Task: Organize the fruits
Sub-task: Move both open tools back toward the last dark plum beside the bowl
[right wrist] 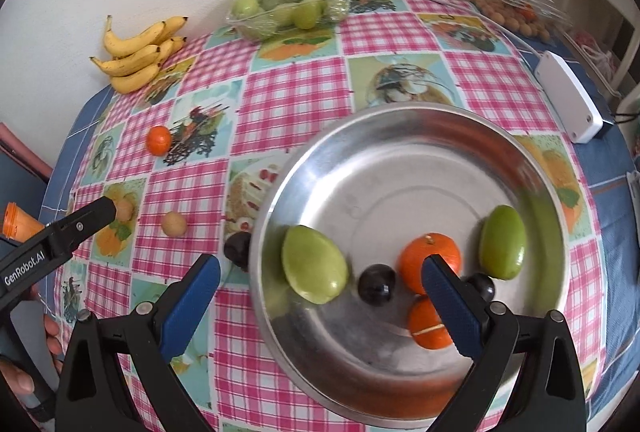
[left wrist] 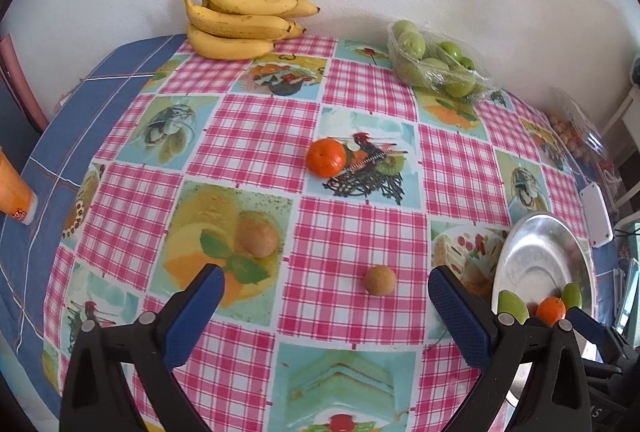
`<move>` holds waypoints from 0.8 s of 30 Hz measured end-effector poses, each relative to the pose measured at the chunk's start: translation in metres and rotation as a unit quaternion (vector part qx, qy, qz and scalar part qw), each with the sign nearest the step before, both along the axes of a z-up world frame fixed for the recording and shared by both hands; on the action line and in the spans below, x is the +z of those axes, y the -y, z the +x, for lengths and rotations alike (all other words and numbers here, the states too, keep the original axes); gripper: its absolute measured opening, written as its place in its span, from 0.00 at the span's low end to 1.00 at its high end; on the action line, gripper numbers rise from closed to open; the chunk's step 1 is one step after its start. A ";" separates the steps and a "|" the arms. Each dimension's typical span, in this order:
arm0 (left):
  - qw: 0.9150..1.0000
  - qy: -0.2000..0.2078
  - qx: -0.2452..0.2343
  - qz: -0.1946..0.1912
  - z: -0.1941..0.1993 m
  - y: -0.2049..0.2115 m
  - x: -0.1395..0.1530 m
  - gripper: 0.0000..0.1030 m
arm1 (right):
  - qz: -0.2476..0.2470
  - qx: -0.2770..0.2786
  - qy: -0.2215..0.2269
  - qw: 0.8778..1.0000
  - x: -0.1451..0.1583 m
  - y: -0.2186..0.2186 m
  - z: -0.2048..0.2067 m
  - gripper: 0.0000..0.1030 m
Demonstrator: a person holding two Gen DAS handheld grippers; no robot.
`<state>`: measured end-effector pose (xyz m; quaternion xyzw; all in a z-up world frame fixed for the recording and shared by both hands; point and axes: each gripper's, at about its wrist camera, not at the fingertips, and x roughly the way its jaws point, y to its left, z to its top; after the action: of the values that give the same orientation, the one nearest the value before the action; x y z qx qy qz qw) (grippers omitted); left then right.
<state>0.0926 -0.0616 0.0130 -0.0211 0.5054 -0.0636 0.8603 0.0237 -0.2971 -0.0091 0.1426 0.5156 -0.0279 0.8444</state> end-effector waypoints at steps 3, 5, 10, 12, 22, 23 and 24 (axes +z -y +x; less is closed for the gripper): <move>1.000 0.005 0.006 -0.004 0.004 -0.011 0.003 1.00 | -0.005 0.010 0.005 1.000 0.002 -0.011 0.005 0.98; 1.000 0.006 0.011 -0.013 0.006 -0.018 0.005 1.00 | -0.010 0.018 0.006 1.000 0.003 -0.019 0.008 0.98; 0.999 0.013 0.023 -0.038 0.010 -0.035 0.009 1.00 | -0.008 0.047 0.008 0.999 0.004 -0.038 0.017 0.98; 0.999 0.011 0.027 -0.035 0.012 -0.041 0.010 1.00 | -0.008 0.058 0.009 0.998 0.005 -0.046 0.020 0.98; 0.997 -0.004 0.060 -0.039 0.019 -0.080 -0.001 1.00 | -0.008 0.091 -0.007 0.996 0.001 -0.078 0.039 0.98; 0.997 -0.006 0.061 -0.037 0.019 -0.082 -0.002 1.00 | -0.009 0.096 -0.008 0.995 0.000 -0.080 0.040 0.98; 0.997 -0.009 0.063 -0.035 0.019 -0.083 -0.004 1.00 | -0.011 0.100 -0.011 0.995 -0.002 -0.083 0.041 0.98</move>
<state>0.1115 0.0218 0.0092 -0.0841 0.5080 -0.0267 0.8568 0.0649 -0.2144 -0.0107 0.0811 0.5359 0.0492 0.8389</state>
